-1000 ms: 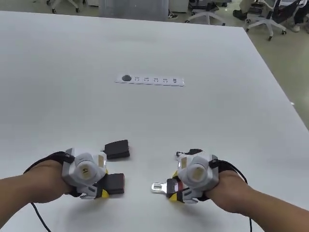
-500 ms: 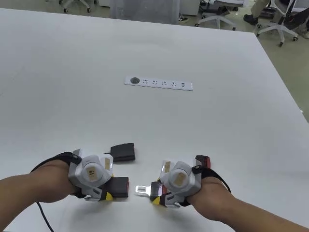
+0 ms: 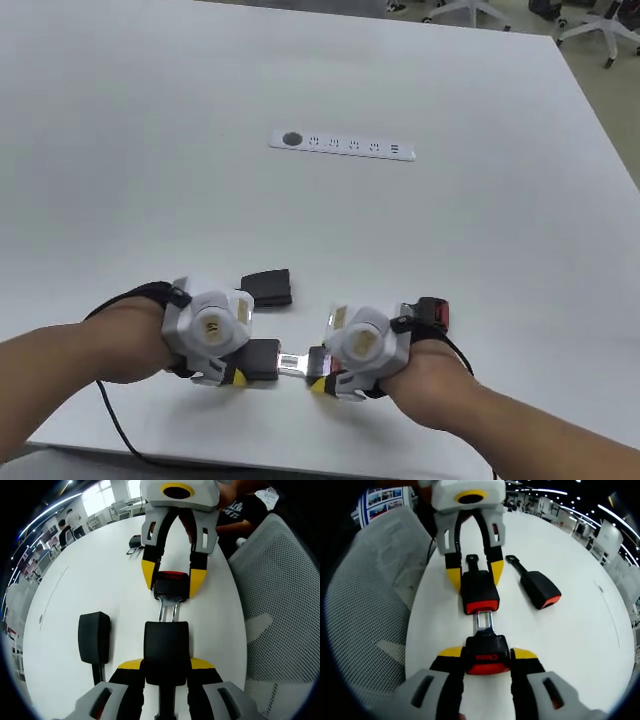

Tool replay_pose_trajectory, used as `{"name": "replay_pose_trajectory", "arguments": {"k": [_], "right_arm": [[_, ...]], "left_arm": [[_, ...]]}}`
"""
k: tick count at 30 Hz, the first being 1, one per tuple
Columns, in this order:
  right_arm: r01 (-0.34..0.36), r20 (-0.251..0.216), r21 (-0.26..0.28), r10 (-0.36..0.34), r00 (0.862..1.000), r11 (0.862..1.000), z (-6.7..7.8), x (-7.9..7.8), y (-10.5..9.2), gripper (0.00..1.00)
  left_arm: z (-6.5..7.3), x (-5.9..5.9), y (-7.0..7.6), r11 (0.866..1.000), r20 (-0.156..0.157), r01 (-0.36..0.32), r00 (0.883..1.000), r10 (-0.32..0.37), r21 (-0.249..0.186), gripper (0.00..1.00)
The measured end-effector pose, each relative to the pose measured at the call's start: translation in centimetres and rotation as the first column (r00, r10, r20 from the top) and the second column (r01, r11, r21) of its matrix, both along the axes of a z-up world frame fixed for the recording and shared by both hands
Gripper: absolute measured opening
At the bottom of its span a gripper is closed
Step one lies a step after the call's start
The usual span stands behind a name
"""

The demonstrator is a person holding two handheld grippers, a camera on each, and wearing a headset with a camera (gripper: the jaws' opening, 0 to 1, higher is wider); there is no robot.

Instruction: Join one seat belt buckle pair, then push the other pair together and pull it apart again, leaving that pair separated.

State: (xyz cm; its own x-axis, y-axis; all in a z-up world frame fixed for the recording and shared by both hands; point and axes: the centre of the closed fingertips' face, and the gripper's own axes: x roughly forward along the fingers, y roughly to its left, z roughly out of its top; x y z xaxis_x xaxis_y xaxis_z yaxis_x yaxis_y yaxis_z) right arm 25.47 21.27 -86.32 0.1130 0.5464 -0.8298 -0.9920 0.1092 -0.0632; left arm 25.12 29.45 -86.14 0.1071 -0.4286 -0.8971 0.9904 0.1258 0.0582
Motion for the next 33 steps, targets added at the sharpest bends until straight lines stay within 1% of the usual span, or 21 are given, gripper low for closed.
{"name": "replay_pose_trajectory", "arguments": {"k": [2,3,4,5,6,8,12,16,21,24,28,29,30,31,32,33], "right_arm": [[-0.007,0.018,0.005,0.007,1.0,1.0,0.1,0.1,0.2,0.36],[-0.01,0.009,0.013,0.01,1.0,1.0,0.1,-0.2,0.5,0.36],[-0.033,0.023,0.018,0.032,0.999,0.999,0.1,-0.3,0.8,0.36],[-0.035,0.027,0.021,0.034,0.999,0.999,0.2,-0.4,0.9,0.36],[-0.029,0.021,0.024,0.029,0.999,0.999,0.2,-0.4,1.1,0.36],[-0.039,0.028,0.021,0.038,0.999,0.999,0.2,-0.3,1.4,0.35],[-0.034,0.017,0.044,0.033,0.999,0.998,0.2,-0.3,1.5,0.35],[-0.026,0.014,0.042,0.026,1.0,0.999,0.2,-0.3,1.7,0.34],[-0.046,0.015,0.042,0.046,0.999,0.998,0.3,-0.3,2.3,0.34],[-0.065,0.018,0.039,0.064,0.998,0.997,0.3,-0.5,3.1,0.33],[-0.066,0.016,0.039,0.065,0.998,0.997,0.3,-0.3,3.3,0.33],[-0.061,0.011,0.046,0.06,0.998,0.997,0.3,-0.3,3.4,0.33],[-0.062,0.012,0.056,0.062,0.998,0.996,0.4,-0.3,3.6,0.33],[-0.063,0.008,0.041,0.063,0.998,0.997,0.0,-0.3,3.5,0.33],[-0.059,0.002,0.041,0.059,0.998,0.997,-0.1,-0.3,3.5,0.33],[-0.055,-0.001,0.044,0.056,0.998,0.997,0.0,-0.3,3.4,0.33]], "left_arm": [[0.0,0.0,0.0,1.0,-0.001,-0.002,1.0,0.002,0.001,0.33],[0.0,0.0,0.0,1.0,-0.003,-0.004,1.0,0.004,0.004,0.33],[0.0,0.0,0.0,1.0,-0.001,0.0,1.0,0.0,0.005,0.34],[0.0,-0.1,-0.1,1.0,0.002,0.016,1.0,-0.016,0.011,0.33],[0.0,-0.1,-0.2,1.0,0.001,0.017,1.0,-0.017,0.014,0.33],[0.0,-0.1,-0.2,0.999,0.0,0.024,1.0,-0.024,0.022,0.33],[0.0,-0.1,-0.1,1.0,-0.005,0.025,1.0,-0.025,0.01,0.33],[0.0,-0.1,-0.2,0.999,-0.009,0.031,0.999,-0.031,0.006,0.33],[0.0,-0.2,-0.3,0.999,-0.015,0.047,0.999,-0.047,0.005,0.32],[0.1,-0.2,-0.3,0.998,-0.014,0.068,0.998,-0.068,-0.001,0.32],[0.1,-0.2,-0.3,0.998,-0.014,0.07,0.997,-0.07,-0.01,0.32],[0.1,-0.2,-0.3,0.997,-0.014,0.071,0.997,-0.072,-0.01,0.32],[0.1,0.2,-0.1,0.997,-0.003,0.073,0.997,-0.073,0.0,0.32],[0.1,0.0,-0.3,0.997,-0.015,0.074,0.997,-0.074,-0.007,0.32],[0.1,0.0,-0.3,0.997,-0.017,0.077,0.997,-0.078,-0.007,0.32],[0.1,-0.1,-0.3,0.997,-0.018,0.079,0.997,-0.079,-0.008,0.33]]}}
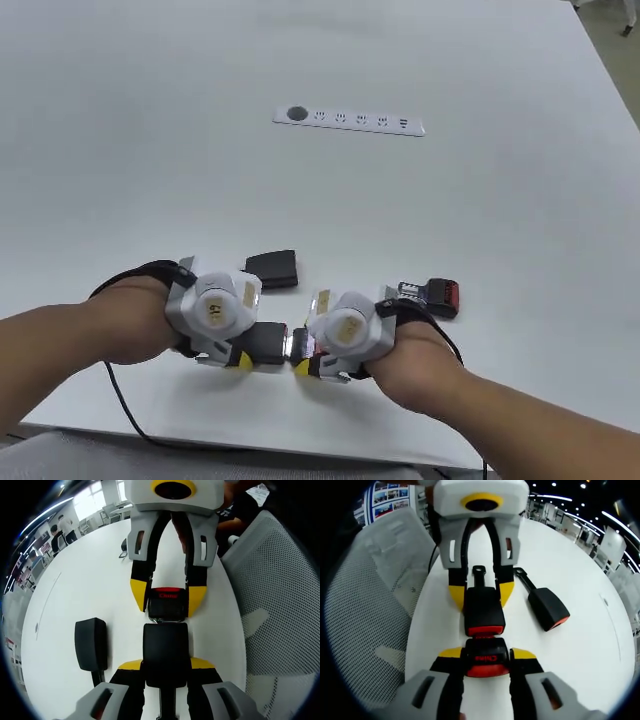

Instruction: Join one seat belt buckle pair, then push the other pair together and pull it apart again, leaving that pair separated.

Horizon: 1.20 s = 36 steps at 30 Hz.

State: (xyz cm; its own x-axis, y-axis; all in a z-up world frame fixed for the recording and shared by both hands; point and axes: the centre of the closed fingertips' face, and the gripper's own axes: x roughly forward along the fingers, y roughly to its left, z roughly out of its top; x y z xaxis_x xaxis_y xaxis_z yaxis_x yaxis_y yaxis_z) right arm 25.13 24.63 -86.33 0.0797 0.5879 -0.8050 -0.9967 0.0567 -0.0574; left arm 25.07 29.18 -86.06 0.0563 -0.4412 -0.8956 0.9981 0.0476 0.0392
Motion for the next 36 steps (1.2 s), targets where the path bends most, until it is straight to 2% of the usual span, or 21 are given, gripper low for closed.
{"name": "replay_pose_trajectory", "arguments": {"k": [8,9,12,13,24,28,31,36], "right_arm": [[0.002,0.006,-0.003,-0.002,1.0,1.0,0.13,0.09,-0.09,0.33],[-0.027,0.024,-0.012,0.027,0.999,1.0,0.08,0.21,-0.32,0.33],[-0.011,0.009,0.02,0.011,1.0,1.0,0.12,0.16,-0.79,0.33],[-0.005,0.006,0.024,0.005,1.0,1.0,0.1,0.22,-0.87,0.33],[0.018,-0.001,0.034,-0.018,1.0,0.999,0.21,0.06,-0.82,0.35],[-0.008,0.02,0.026,0.007,1.0,1.0,0.15,-0.03,-0.86,0.36],[0.004,0.009,0.023,-0.004,1.0,1.0,0.09,0.06,-0.87,0.36],[0.023,-0.01,0.021,-0.023,1.0,1.0,0.05,0.08,-0.83,0.36]], "left_arm": [[-0.04,-0.09,0.0,1.0,-0.017,-0.006,1.0,0.006,0.01,0.33],[-0.04,-0.07,0.01,1.0,-0.017,-0.008,1.0,0.008,0.009,0.33],[0.04,-0.28,-0.08,1.0,-0.001,-0.002,1.0,0.002,-0.007,0.32],[0.01,-0.18,-0.14,1.0,-0.008,-0.015,1.0,0.015,-0.012,0.32],[-0.02,-0.23,-0.21,1.0,-0.007,-0.018,1.0,0.018,0.009,0.33],[-0.05,-0.24,-0.24,1.0,-0.002,-0.011,1.0,0.011,0.015,0.34],[-0.05,-0.17,-0.23,1.0,-0.009,-0.02,1.0,0.02,-0.001,0.34],[-0.05,-0.16,-0.29,1.0,-0.012,-0.028,1.0,0.028,0.001,0.34]]}}
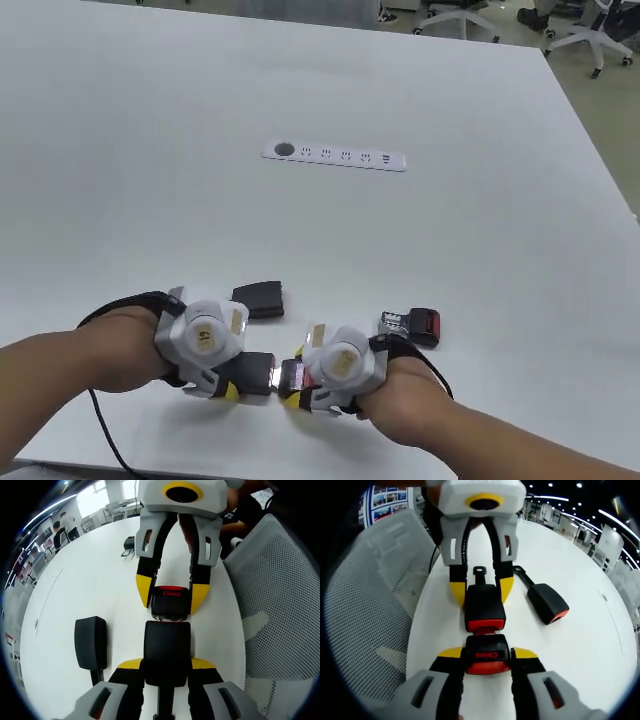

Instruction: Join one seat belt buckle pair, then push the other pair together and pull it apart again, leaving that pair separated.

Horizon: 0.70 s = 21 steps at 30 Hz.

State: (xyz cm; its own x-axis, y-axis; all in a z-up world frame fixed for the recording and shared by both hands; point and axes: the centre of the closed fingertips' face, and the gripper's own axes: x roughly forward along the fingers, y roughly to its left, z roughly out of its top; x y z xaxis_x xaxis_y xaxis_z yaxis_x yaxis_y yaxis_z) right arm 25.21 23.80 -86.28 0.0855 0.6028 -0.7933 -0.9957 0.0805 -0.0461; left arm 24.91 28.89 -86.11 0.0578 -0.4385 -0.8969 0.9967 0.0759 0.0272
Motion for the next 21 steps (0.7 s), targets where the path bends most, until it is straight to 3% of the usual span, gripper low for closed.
{"name": "replay_pose_trajectory", "arguments": {"k": [2,7,13,18,21], "right_arm": [[-0.018,-0.006,-0.017,0.018,1.0,1.0,0.0,-0.1,0.1,0.37],[-0.017,-0.042,-0.065,0.014,0.999,0.998,-0.3,-0.1,0.0,0.38],[0.001,-0.036,-0.059,-0.003,0.999,0.998,-0.3,-0.1,0.0,0.39],[0.032,-0.017,-0.061,-0.033,0.999,0.998,-0.2,0.1,0.3,0.47],[0.037,0.016,-0.061,-0.036,0.999,0.997,0.4,0.3,0.2,0.51]], "left_arm": [[-0.1,0.0,0.0,1.0,-0.022,-0.022,1.0,0.023,0.009,0.35],[-0.1,0.1,0.0,0.999,-0.025,-0.02,0.999,0.021,0.038,0.35],[-0.1,0.3,0.1,0.996,-0.021,-0.085,0.996,0.086,0.038,0.38],[0.1,1.0,0.1,0.996,0.04,-0.08,0.996,0.078,0.051,0.47],[0.3,1.3,0.6,0.992,0.064,-0.083,0.995,0.077,0.092,0.5]]}}
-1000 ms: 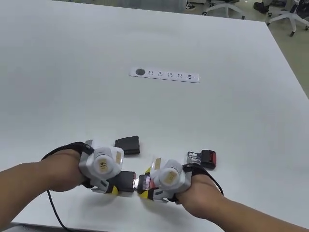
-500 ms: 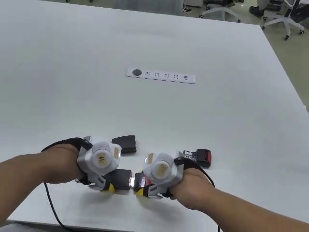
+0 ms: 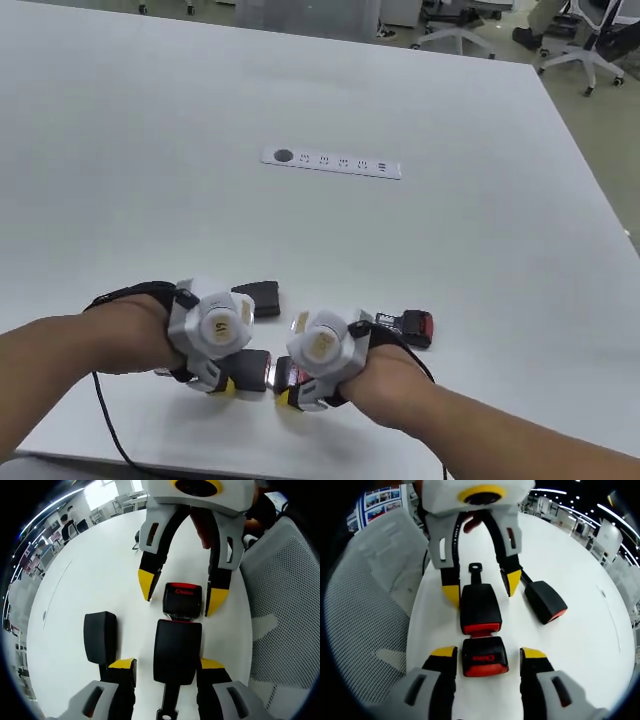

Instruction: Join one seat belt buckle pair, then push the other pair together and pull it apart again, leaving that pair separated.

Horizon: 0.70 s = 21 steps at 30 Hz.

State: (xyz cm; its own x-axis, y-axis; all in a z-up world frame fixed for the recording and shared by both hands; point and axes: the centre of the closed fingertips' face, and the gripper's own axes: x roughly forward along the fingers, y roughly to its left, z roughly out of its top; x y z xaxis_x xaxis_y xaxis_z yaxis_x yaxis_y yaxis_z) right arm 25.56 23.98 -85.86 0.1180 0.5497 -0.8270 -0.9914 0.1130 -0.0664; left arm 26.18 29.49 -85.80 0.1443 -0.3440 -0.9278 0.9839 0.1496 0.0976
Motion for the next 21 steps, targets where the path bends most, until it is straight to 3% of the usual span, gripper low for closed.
{"name": "replay_pose_trajectory", "arguments": {"k": [6,8,10,14,21], "right_arm": [[0.056,-0.031,0.057,-0.054,0.998,0.997,1.9,0.5,-0.8,0.51],[0.058,-0.054,0.073,-0.054,0.997,0.996,2.3,0.4,-1.1,0.51],[0.052,-0.048,0.076,-0.048,0.998,0.996,2.7,0.7,-1.5,0.51],[0.035,-0.026,0.064,-0.034,0.999,0.997,3.3,1.4,-3.0,0.48],[0.057,0.018,0.023,-0.057,0.998,0.998,3.4,4.2,-6.5,0.48]], "left_arm": [[2.6,0.6,-0.7,0.998,0.022,-0.015,1.0,0.016,-0.067,0.54],[3.5,1.1,-1.0,0.994,0.032,-0.025,0.999,0.029,-0.11,0.56],[4.3,1.8,-0.8,0.991,0.043,-0.014,0.999,0.02,-0.136,0.55],[5.0,3.3,-0.1,0.99,0.073,0.011,0.997,0.0,-0.141,0.51],[4.9,6.6,0.7,0.985,0.065,-0.087,0.993,0.098,-0.149,0.55]]}}
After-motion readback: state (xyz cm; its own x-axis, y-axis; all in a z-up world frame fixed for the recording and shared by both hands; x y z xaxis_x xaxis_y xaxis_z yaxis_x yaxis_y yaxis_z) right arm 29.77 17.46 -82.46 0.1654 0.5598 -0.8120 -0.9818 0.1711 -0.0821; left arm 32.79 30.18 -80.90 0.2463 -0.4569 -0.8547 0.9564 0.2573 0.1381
